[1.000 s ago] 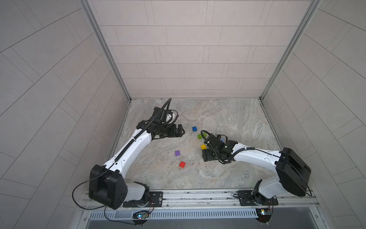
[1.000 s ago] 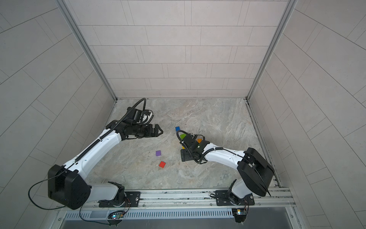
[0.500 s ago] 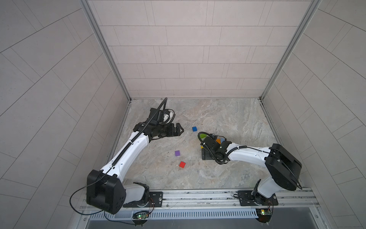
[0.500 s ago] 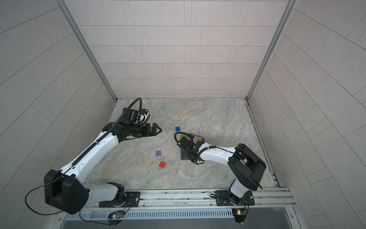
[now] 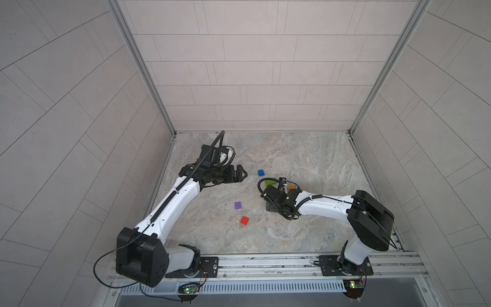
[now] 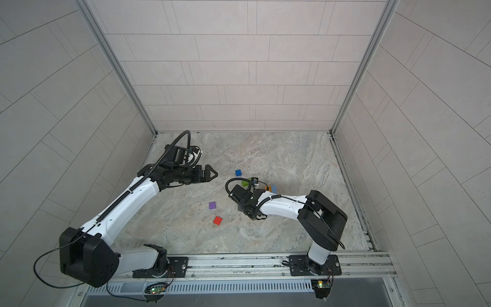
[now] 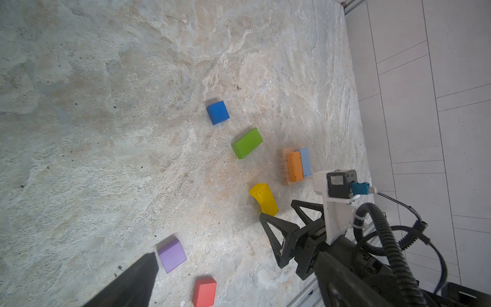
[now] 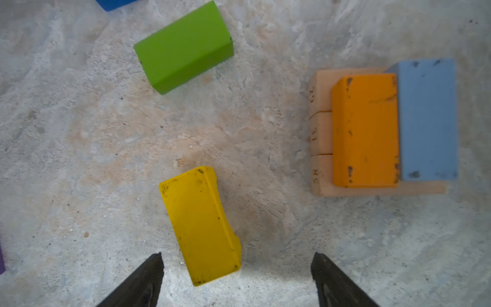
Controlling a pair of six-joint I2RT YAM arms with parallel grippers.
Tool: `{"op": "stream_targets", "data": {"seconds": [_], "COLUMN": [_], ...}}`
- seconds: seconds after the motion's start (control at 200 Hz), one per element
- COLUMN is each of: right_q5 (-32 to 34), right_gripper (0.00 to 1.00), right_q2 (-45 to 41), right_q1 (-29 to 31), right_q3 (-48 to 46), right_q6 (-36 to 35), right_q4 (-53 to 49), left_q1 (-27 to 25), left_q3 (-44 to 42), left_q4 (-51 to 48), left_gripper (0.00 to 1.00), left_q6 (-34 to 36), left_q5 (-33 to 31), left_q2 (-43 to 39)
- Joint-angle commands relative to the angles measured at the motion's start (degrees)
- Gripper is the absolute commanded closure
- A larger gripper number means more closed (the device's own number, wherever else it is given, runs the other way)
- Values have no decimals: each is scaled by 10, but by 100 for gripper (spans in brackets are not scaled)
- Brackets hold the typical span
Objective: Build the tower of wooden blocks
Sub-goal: 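Lower the right gripper around the yellow arch block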
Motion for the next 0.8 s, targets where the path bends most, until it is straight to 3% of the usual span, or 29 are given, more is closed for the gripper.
{"op": "stream_targets", "data": {"seconds": [0.0, 0.791], "right_q5": [30, 62], "right_gripper": [11, 11], "right_q2": [-8, -46], "right_q1": [2, -7], "right_q3": [-5, -21], "right_q6": [23, 3], "right_q4": [-31, -77], "left_q1": [3, 5], "left_q3": [-4, -5], "left_q4": [5, 5], "left_gripper": [0, 0], "left_q6": [-2, -3], "left_q5": [5, 9], "left_q2": [-14, -9]}}
